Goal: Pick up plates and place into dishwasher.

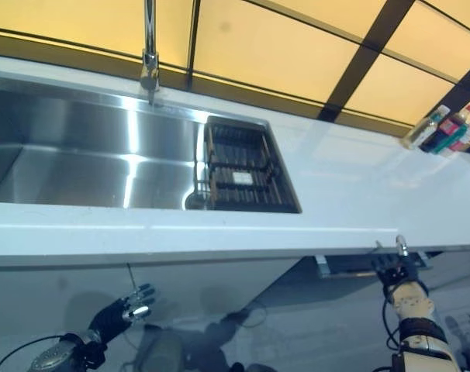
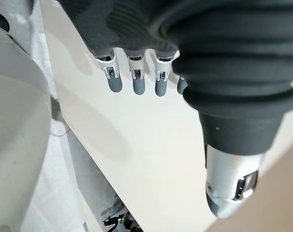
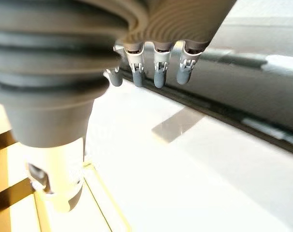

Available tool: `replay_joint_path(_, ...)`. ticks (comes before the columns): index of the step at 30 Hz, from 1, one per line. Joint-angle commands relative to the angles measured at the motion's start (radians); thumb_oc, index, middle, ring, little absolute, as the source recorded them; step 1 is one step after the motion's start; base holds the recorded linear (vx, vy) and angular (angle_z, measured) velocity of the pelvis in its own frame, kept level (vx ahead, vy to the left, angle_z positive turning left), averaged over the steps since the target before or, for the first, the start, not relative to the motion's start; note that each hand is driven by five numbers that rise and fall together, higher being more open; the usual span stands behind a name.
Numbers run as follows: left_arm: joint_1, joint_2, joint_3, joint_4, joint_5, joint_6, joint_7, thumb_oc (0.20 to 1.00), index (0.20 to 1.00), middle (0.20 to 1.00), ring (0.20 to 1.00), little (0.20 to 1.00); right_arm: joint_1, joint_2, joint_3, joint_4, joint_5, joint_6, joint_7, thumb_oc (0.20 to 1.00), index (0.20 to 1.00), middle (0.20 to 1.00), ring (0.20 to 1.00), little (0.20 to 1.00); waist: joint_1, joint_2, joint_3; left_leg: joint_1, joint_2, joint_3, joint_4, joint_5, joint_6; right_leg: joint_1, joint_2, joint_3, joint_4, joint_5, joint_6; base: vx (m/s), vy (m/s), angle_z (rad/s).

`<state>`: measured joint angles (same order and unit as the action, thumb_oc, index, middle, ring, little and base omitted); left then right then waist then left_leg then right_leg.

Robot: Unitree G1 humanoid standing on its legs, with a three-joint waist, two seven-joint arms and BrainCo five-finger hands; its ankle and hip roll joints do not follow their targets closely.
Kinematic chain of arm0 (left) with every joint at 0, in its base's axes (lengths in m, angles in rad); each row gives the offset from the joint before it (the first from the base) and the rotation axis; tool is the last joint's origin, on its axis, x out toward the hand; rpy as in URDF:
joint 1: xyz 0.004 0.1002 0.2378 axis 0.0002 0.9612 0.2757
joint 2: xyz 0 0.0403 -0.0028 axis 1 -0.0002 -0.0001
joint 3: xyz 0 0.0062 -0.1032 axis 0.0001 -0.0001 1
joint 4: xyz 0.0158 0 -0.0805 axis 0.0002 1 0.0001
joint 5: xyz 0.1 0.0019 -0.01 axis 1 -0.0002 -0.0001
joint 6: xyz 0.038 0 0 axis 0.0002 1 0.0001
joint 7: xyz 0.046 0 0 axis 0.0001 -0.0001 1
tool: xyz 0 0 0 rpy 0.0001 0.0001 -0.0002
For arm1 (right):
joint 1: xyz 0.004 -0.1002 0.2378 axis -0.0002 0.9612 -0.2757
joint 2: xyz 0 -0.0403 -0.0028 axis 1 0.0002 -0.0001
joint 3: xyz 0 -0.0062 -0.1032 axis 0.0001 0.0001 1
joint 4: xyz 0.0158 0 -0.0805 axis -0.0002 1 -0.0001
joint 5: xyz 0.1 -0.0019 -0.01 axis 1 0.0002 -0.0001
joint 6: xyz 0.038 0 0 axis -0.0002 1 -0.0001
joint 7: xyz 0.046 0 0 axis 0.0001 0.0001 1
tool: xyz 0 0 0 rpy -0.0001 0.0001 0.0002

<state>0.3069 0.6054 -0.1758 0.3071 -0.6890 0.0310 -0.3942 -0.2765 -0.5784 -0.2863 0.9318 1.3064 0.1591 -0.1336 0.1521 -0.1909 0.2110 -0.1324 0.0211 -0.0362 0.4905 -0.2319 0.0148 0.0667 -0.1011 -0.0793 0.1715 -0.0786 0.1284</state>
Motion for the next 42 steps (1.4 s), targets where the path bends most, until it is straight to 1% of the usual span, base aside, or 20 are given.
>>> replay_joint_path(1, -0.001, -0.024, -0.024, -0.032, -0.005, -0.097, -0.025, 1.0, 1.0, 1.0, 1.0, 1.0, -0.052, -0.09, -0.016, -0.025, -0.033, -0.038, 0.007, 1.0, 1.0, 1.0, 1.0, 1.0, -0.007, 0.025, -0.064, 0.1, -0.02, 0.046, -0.218, 0.048, 0.069, -0.065, 0.031, -0.029, -0.002, 0.134, 0.006, -0.02, 0.077, -0.06)
replay_joint_path(3, -0.004, -0.034, -0.03, -0.026, -0.009, -0.111, -0.028, 1.0, 1.0, 1.0, 1.0, 1.0, -0.051, -0.097, -0.015, -0.029, -0.042, -0.046, 0.001, 1.0, 1.0, 1.0, 1.0, 1.0, -0.011, 0.033, -0.073, 0.11, -0.018, 0.045, -0.245, 0.061, 0.064, -0.059, 0.026, -0.028, -0.014, 0.138, 0.005, -0.03, 0.097, -0.05)
replay_joint_path(6, -0.017, -0.05, -0.037, -0.025, -0.022, -0.121, -0.023, 1.0, 1.0, 1.0, 1.0, 1.0, -0.058, -0.113, -0.013, -0.046, -0.062, -0.077, -0.007, 1.0, 1.0, 1.0, 1.0, 1.0, -0.02, 0.044, -0.083, 0.121, -0.021, 0.045, -0.272, 0.072, 0.06, -0.053, 0.016, -0.027, -0.03, 0.137, 0.003, -0.04, 0.102, 0.0)
replay_joint_path(9, -0.03, -0.065, -0.041, -0.021, -0.037, -0.13, -0.012, 1.0, 1.0, 1.0, 1.0, 1.0, -0.075, -0.14, -0.005, -0.083, -0.108, -0.13, -0.046, 1.0, 1.0, 1.0, 1.0, 1.0, -0.03, 0.053, -0.089, 0.128, -0.026, 0.057, -0.28, 0.07, 0.057, -0.05, 0.004, -0.03, -0.038, 0.133, 0.003, -0.03, 0.105, -0.03)
replay_joint_path(13, -0.036, -0.092, -0.042, -0.019, -0.059, -0.15, 0.012, 1.0, 1.0, 1.0, 1.0, 1.0, -0.09, -0.166, 0.013, -0.205, -0.229, -0.256, -0.171, 1.0, 1.0, 1.0, 1.0, 1.0, -0.05, 0.063, -0.09, 0.135, -0.034, 0.071, -0.286, 0.062, 0.058, -0.051, -0.006, -0.028, -0.045, 0.128, 0.002, -0.03, 0.095, -0.1)
replay_joint_path(14, -0.035, -0.098, -0.038, -0.021, -0.065, -0.154, 0.017, 1.0, 1.0, 1.0, 1.0, 1.0, -0.087, -0.169, 0.013, -0.249, -0.278, -0.288, -0.213, 1.0, 1.0, 1.0, 1.0, 1.0, -0.056, 0.066, -0.09, 0.137, -0.035, 0.074, -0.289, 0.061, 0.059, -0.054, -0.008, -0.025, -0.045, 0.129, 0.002, -0.03, 0.073, -0.03)
replay_joint_path(16, -0.031, -0.116, -0.032, -0.018, -0.073, -0.171, 0.021, 1.0, 1.0, 1.0, 1.0, 1.0, -0.07, -0.175, -0.004, -0.33, -0.395, -0.33, -0.295, 1.0, 1.0, 1.0, 1.0, 1.0, -0.069, 0.074, -0.09, 0.14, -0.037, 0.08, -0.296, 0.061, 0.061, -0.062, -0.012, -0.02, -0.043, 0.134, 0.006, -0.04, 0.088, -0.05)
replay_joint_path(20, -0.032, -0.139, -0.034, -0.01, -0.096, -0.201, 0.027, 1.0, 1.0, 1.0, 1.0, 1.0, -0.017, -0.155, -0.053, -0.41, -0.505, -0.369, -0.4, 1.0, 1.0, 1.0, 1.0, 1.0, -0.089, 0.092, -0.09, 0.144, -0.04, 0.089, -0.315, 0.068, 0.063, -0.07, -0.017, -0.012, -0.048, 0.135, 0.011, -0.05, 0.077, -0.15)
replay_joint_path(25, -0.035, -0.153, -0.045, -0.003, -0.106, -0.234, 0.032, 1.0, 1.0, 1.0, 1.0, 1.0, 0.035, -0.123, -0.094, -0.486, -0.589, -0.43, -0.527, 1.0, 1.0, 1.0, 1.0, 1.0, -0.103, 0.105, -0.092, 0.142, -0.044, 0.097, -0.332, 0.076, 0.063, -0.074, -0.02, -0.007, -0.058, 0.129, 0.011, -0.05, 0.05, -0.07)
replay_joint_path(30, -0.03, -0.16, -0.045, -0.001, -0.126, -0.257, 0.038, 1.0, 1.0, 1.0, 1.0, 1.0, 0.066, -0.088, -0.117, -0.595, -0.765, -0.478, -0.695, 1.0, 1.0, 1.0, 1.0, 1.0, -0.113, 0.117, -0.093, 0.145, -0.046, 0.104, -0.338, 0.075, 0.064, -0.079, -0.022, -0.006, -0.064, 0.125, 0.013, -0.03, 0.038, -0.06)
replay_joint_path(32, -0.023, -0.168, -0.043, -0.001, -0.135, -0.269, 0.04, 1.0, 1.0, 1.0, 1.0, 1.0, 0.08, -0.065, -0.113, -0.646, -0.812, -0.502, -0.721, 1.0, 1.0, 1.0, 1.0, 1.0, -0.117, 0.123, -0.096, 0.147, -0.046, 0.106, -0.343, 0.078, 0.062, -0.076, -0.021, -0.003, -0.072, 0.12, 0.012, -0.02, 0.044, -0.08)
replay_joint_path(33, -0.02, -0.171, -0.044, 0.0, -0.136, -0.277, 0.041, 1.0, 1.0, 1.0, 1.0, 1.0, 0.087, -0.053, -0.113, -0.67, -0.828, -0.506, -0.724, 1.0, 1.0, 1.0, 1.0, 1.0, -0.118, 0.125, -0.098, 0.148, -0.045, 0.105, -0.344, 0.078, 0.061, -0.076, -0.021, -0.003, -0.073, 0.12, 0.012, -0.02, 0.045, -0.03)
replay_joint_path(34, -0.015, -0.181, -0.04, -0.002, -0.138, -0.288, 0.043, 1.0, 1.0, 1.0, 1.0, 1.0, 0.099, -0.029, -0.106, -0.719, -0.854, -0.525, -0.706, 1.0, 1.0, 1.0, 1.0, 1.0, -0.121, 0.129, -0.101, 0.149, -0.045, 0.106, -0.35, 0.081, 0.059, -0.077, -0.021, -0.002, -0.076, 0.12, 0.012, -0.03, 0.047, -0.01)
replay_joint_path(36, -0.01, -0.199, -0.029, -0.002, -0.137, -0.31, 0.046, 1.0, 1.0, 1.0, 1.0, 1.0, 0.131, 0.02, -0.084, -0.799, -0.879, -0.564, -0.639, 1.0, 1.0, 1.0, 1.0, 1.0, -0.129, 0.134, -0.108, 0.151, -0.045, 0.106, -0.362, 0.088, 0.056, -0.077, -0.02, 0.004, -0.08, 0.116, 0.011, -0.03, 0.053, 0.0)
replay_joint_path(38, -0.005, -0.218, -0.009, -0.002, -0.123, -0.333, 0.042, 1.0, 1.0, 1.0, 1.0, 1.0, 0.17, 0.075, -0.056, -0.873, -0.824, -0.615, -0.501, 1.0, 1.0, 1.0, 1.0, 1.0, -0.138, 0.136, -0.113, 0.153, -0.044, 0.107, -0.372, 0.096, 0.054, -0.079, -0.019, 0.006, -0.082, 0.114, 0.01, -0.03, 0.045, 0.0)
replay_joint_path(39, 0.0, -0.234, 0.011, -0.006, -0.119, -0.344, 0.035, 1.0, 1.0, 1.0, 1.0, 1.0, 0.208, 0.119, -0.037, -0.927, -0.827, -0.649, -0.424, 1.0, 1.0, 1.0, 1.0, 1.0, -0.147, 0.137, -0.116, 0.153, -0.043, 0.112, -0.377, 0.1, 0.052, -0.081, -0.019, 0.008, -0.081, 0.113, 0.009, -0.04, 0.041, 0.0)
replay_joint_path(41, 0.007, -0.253, 0.04, -0.016, -0.114, -0.358, 0.029, 1.0, 1.0, 1.0, 1.0, 1.0, 0.269, 0.153, -0.015, -0.997, -0.805, -0.682, -0.309, 1.0, 1.0, 1.0, 1.0, 1.0, -0.161, 0.136, -0.123, 0.156, -0.041, 0.119, -0.387, 0.105, 0.05, -0.085, -0.017, 0.011, -0.081, 0.108, 0.007, -0.04, 0.038, 0.01)
replay_joint_path(42, 0.012, -0.263, 0.053, -0.022, -0.11, -0.369, 0.025, 1.0, 1.0, 1.0, 1.0, 1.0, 0.308, 0.162, -0.004, -1.041, -0.762, -0.692, -0.233, 1.0, 1.0, 1.0, 1.0, 1.0, -0.168, 0.137, -0.126, 0.159, -0.039, 0.123, -0.393, 0.109, 0.047, -0.084, -0.015, 0.01, -0.083, 0.105, 0.005, -0.04, 0.037, 0.0)
